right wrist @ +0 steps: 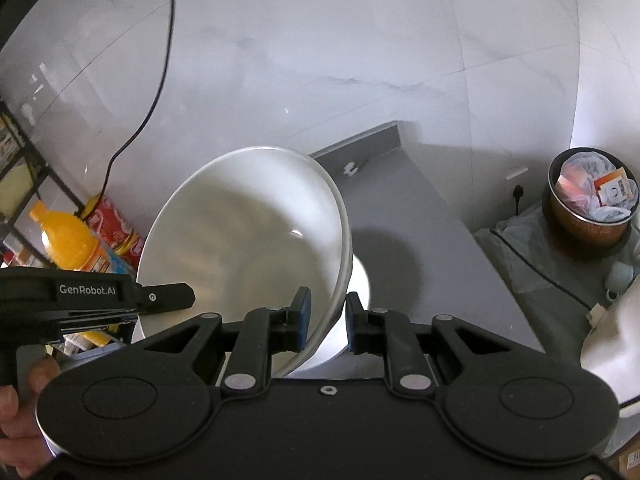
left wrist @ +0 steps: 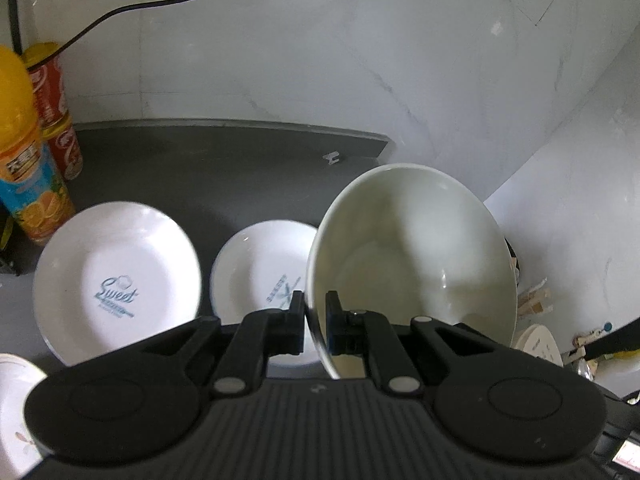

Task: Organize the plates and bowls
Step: 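Lift the smaller white bowl with both grippers and lower it onto the stacked bowls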

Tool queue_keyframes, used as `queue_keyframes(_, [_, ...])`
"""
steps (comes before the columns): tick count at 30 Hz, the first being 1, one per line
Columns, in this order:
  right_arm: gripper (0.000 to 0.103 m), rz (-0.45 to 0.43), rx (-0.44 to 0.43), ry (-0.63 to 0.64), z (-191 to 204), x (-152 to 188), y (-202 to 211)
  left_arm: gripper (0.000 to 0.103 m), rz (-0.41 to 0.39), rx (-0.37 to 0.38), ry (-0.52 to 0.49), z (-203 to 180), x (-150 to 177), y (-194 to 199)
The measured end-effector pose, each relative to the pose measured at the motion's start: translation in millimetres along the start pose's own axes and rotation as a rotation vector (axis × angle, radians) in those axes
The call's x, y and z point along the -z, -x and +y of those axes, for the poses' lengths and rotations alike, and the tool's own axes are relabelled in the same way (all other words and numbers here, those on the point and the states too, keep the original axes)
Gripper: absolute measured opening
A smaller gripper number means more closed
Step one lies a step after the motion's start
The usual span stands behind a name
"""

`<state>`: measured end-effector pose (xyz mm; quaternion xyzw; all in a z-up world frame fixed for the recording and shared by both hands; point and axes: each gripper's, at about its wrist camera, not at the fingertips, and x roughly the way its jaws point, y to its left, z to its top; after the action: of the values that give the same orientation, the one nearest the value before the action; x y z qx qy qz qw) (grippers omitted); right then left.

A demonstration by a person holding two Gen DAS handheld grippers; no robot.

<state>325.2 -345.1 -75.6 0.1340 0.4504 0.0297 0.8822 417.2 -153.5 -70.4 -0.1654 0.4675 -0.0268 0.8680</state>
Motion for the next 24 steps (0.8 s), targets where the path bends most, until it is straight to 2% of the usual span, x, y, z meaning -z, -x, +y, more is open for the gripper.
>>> queue_keyframes(12, [0.019, 0.022, 0.051, -0.011, 34.1, 49.8, 26.3, 0.008, 0.058, 0.043, -0.013, 44.5, 40.9, 31.3])
queue_keyframes(24, [0.019, 0.088, 0.111, -0.03, 43.1, 102.8, 36.9, 0.008, 0.154, 0.058, -0.02, 64.6, 86.8, 26.2])
